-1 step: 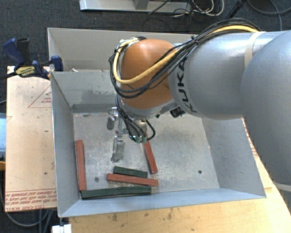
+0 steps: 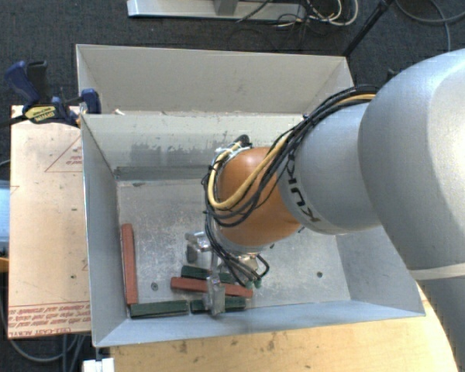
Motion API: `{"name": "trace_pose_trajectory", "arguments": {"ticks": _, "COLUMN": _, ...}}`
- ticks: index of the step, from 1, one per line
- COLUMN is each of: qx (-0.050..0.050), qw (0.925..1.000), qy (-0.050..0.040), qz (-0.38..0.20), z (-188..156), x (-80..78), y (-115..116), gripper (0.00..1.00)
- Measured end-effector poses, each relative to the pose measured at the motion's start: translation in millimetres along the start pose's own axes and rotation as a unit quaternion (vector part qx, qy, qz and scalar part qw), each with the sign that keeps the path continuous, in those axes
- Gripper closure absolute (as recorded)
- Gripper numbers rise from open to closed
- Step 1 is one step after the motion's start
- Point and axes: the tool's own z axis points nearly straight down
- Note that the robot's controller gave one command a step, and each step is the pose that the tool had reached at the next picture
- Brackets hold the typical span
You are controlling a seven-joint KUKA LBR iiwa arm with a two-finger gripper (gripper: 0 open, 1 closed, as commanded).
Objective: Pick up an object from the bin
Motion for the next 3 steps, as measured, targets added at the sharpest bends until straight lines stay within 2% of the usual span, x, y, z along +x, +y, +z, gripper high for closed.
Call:
{"name": "trace_pose_trajectory", "arguments": {"ticks": 1, "qx": 0.000, "qw": 0.9999, "qy": -0.0029, "qz": 0.012, "z": -34.0, "x": 24.3, "y": -8.7, "gripper": 0.00}}
{"name": "trace_pose_trajectory", "arguments": {"ticks": 2, "qx": 0.000, "qw": 1.0000, "qy": -0.0038, "qz": 0.005, "z": -32.7, "x": 23.8, "y": -2.0, "gripper": 0.00}}
{"name": "trace_pose_trajectory", "arguments": {"ticks": 3, "qx": -0.001, "qw": 0.9983, "qy": -0.0098, "qz": 0.057, "z": -4.5, "x": 23.6, "y": -9.3, "gripper": 0.00}}
